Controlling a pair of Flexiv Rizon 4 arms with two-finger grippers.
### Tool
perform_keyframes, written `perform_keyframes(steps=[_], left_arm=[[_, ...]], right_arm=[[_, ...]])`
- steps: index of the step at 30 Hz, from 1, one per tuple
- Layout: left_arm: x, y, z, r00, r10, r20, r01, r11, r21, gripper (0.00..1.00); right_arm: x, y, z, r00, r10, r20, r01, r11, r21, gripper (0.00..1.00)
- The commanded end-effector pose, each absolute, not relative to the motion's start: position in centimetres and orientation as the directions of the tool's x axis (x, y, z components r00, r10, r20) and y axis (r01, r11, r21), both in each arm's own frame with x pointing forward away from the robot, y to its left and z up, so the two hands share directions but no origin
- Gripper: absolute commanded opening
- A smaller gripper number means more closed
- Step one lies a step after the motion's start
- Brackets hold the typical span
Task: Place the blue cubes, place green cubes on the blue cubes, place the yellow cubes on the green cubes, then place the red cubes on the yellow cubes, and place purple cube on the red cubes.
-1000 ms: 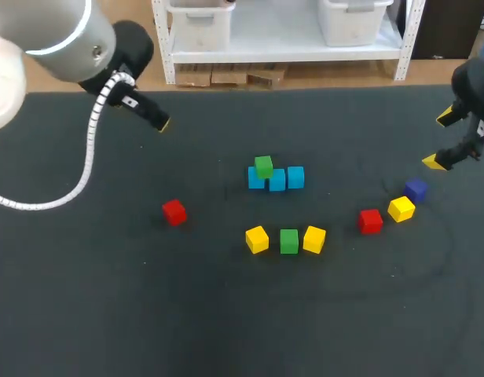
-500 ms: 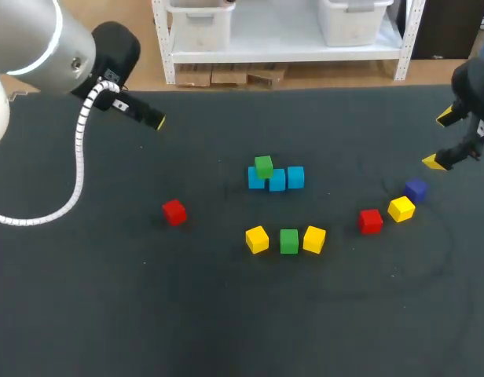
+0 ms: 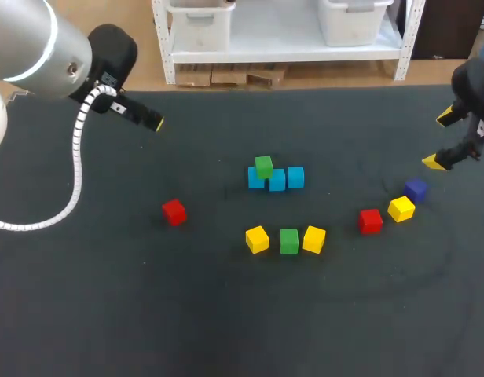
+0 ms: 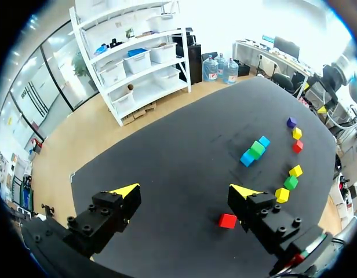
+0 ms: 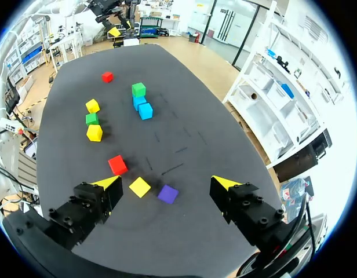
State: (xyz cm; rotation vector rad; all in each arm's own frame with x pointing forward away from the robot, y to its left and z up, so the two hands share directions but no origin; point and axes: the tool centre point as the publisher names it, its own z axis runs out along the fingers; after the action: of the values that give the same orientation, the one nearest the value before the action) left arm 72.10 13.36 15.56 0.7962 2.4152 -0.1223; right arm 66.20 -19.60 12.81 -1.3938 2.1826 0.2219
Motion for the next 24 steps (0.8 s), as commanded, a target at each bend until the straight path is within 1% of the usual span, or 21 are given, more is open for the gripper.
perform_keyframes(steps=[1, 7, 11, 18, 24], left_arm=[[72.0, 13.5, 15.6, -0.646, 0.516, -0.563, 0.573, 0.815, 0.088, 1.00], [72.0, 13.5, 15.6, -0.646, 0.516, -0.563, 0.573, 0.815, 0.088, 1.00], [72.0, 13.5, 15.6, -0.646, 0.516, -0.563, 0.573, 0.815, 0.088, 1.00], [72.0, 13.5, 15.6, -0.646, 0.516, -0.563, 0.573, 0.815, 0.088, 1.00], [72.0, 13.5, 15.6, -0.646, 0.516, -0.563, 0.573, 0.815, 0.088, 1.00]], right_arm=[[66.3, -19.6, 13.2, -0.311, -0.804, -0.507, -0.887, 0.437, -0.150, 1.00], [64.7, -18.0, 16.1, -0.274, -0.877, -0.395, -0.903, 0.376, -0.207, 1.00], [62.8, -14.9, 17.2, -0.224, -0.906, -0.359, -0.929, 0.310, -0.203, 1.00], [59.8, -8.9, 16.1, -0.094, -0.960, -0.263, -0.975, 0.142, -0.172, 1.00], [58.4, -5.4, 14.6, -0.019, -0.972, -0.234, -0.990, 0.050, -0.129, 1.00]])
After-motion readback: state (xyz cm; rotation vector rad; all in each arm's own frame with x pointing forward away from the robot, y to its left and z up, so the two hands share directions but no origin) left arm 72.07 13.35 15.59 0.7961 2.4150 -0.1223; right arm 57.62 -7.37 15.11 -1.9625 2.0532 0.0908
